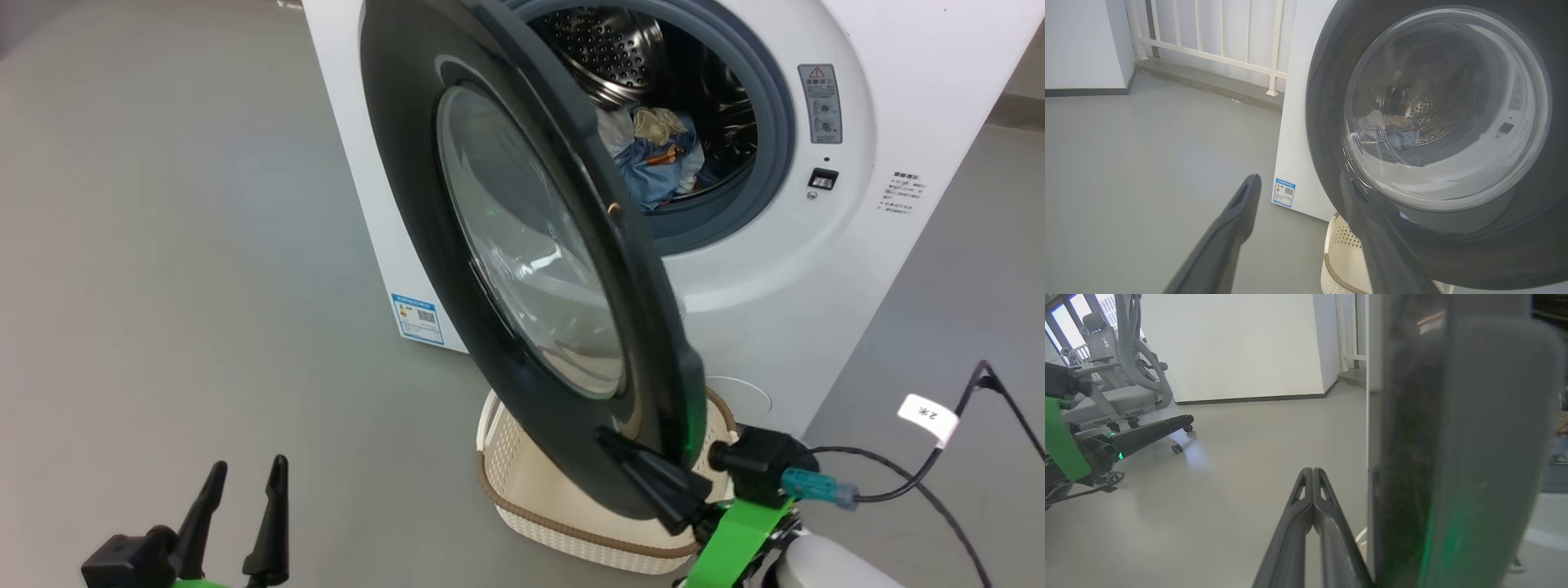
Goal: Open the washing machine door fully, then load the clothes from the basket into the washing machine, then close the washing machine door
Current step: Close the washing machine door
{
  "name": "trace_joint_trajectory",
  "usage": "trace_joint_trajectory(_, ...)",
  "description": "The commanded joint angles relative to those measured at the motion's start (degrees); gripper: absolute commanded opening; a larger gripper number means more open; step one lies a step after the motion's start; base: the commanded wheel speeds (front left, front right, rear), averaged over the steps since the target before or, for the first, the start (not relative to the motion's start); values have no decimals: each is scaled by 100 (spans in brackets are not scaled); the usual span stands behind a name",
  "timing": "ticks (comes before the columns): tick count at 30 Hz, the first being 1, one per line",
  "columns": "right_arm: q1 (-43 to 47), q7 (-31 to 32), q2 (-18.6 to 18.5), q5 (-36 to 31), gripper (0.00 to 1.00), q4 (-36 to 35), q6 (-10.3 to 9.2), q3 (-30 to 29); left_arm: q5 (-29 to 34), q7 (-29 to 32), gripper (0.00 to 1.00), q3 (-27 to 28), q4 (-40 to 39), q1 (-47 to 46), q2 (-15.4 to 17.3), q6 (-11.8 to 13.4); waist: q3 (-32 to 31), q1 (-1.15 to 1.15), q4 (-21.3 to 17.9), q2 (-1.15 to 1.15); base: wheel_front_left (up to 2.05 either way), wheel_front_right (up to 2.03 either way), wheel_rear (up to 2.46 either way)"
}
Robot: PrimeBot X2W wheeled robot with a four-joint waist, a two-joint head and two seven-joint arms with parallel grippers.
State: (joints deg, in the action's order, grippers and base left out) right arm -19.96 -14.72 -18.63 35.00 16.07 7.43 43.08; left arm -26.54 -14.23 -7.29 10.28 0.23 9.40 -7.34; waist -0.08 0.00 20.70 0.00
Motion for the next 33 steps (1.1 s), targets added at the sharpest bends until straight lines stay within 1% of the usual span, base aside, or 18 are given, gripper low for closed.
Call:
trace_joint_trajectory(1,-169,-28,-106,34,0,-3,6,-137,-40,-77,100,201,-142,-273,77,-14,60,0,-22,0,0,0,0)
trace_joint_trajectory(11,-325,-28,-142,-63,0,352,6,-1034,-34,-77,100,191,-210,-461,103,-14,468,0,-145,0,0,0,0)
trace_joint_trajectory(18,-550,-28,-126,-254,0,567,6,-1899,-47,-77,100,186,-256,-613,106,-14,883,0,-175,0,0,0,0)
trace_joint_trajectory(19,-550,-28,-126,-254,0,567,6,-1899,-47,-77,100,186,-256,-613,106,-14,883,0,-175,0,0,0,0)
trace_joint_trajectory(27,-1049,-28,-248,-391,0,662,6,-2501,-45,-77,100,150,-322,-842,123,-14,1349,0,-139,0,0,0,0)
trace_joint_trajectory(33,-1517,-28,-444,-453,0,749,6,-2812,-48,-77,100,156,-387,-986,136,-14,1704,0,-75,0,0,0,0)
